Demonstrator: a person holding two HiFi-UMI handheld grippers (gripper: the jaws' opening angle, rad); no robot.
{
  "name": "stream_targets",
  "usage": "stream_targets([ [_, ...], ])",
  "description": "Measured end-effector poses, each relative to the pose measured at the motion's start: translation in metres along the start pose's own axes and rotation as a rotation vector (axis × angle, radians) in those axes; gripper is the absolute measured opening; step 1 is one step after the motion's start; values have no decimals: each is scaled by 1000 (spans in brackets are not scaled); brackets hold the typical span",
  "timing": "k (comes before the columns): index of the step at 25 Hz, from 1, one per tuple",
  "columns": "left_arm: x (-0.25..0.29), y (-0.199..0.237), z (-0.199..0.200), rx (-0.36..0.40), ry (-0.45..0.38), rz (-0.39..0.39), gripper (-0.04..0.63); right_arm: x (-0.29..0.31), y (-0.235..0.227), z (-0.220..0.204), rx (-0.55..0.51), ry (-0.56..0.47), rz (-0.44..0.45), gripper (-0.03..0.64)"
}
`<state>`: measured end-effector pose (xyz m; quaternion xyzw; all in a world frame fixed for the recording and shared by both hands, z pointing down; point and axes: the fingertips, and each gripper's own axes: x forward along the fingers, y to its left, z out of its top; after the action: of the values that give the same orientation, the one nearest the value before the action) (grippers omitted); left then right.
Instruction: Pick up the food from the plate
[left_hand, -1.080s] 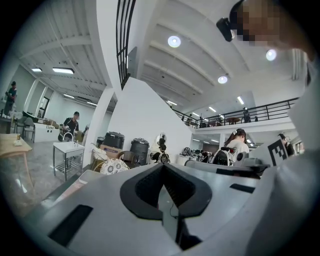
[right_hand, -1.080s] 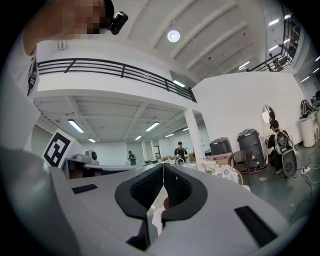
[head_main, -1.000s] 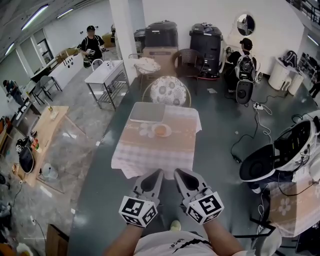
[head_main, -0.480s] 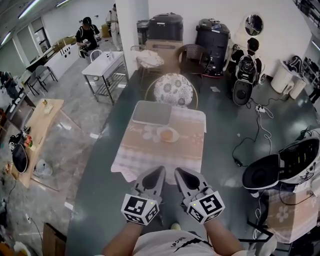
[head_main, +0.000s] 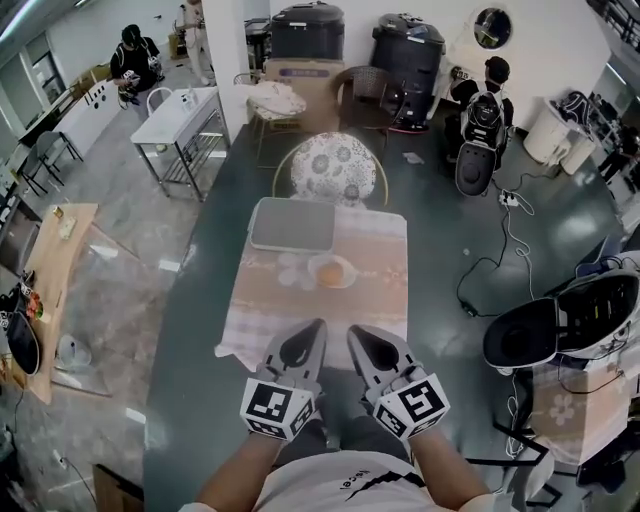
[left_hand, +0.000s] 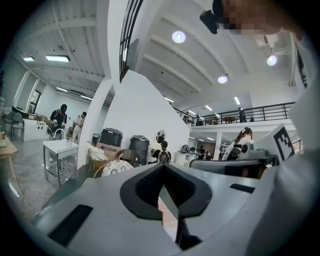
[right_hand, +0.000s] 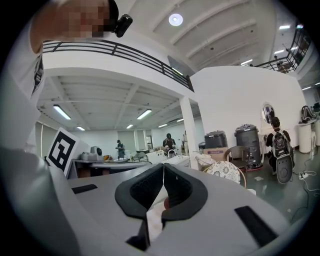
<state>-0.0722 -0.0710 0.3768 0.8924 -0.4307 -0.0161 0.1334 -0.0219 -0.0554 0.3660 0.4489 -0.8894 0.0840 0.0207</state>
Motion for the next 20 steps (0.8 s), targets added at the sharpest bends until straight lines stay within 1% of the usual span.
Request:
stream_targets([
  [5, 19, 13, -3, 7, 10, -28, 6, 19, -15, -6, 1, 19, -26, 14],
  [11, 44, 32, -13, -9, 24, -12, 6, 42, -44, -16, 2, 45, -31, 14],
  [16, 75, 49, -23, -5, 37, 19, 6, 67, -70, -32, -9, 86, -1, 14],
  [20, 101, 62, -31, -6, 49, 42, 6, 90, -86, -45, -39, 119, 60, 14],
])
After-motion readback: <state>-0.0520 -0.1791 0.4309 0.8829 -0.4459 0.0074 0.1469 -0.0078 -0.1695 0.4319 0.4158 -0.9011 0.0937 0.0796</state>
